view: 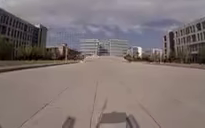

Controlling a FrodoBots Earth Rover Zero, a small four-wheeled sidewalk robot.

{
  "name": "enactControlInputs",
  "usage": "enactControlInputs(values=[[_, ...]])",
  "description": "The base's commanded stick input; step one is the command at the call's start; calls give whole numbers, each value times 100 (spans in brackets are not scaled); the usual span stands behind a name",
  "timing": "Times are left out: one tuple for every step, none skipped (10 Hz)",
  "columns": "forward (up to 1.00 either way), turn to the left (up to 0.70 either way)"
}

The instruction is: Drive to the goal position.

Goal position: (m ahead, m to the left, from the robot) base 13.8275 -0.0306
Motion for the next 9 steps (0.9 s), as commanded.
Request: enactControlInputs(values=[[94, 0], [95, 0], [100, 0], [100, 0], [100, 0], [100, 0], [100, 0], [100, 0], [100, 0]])
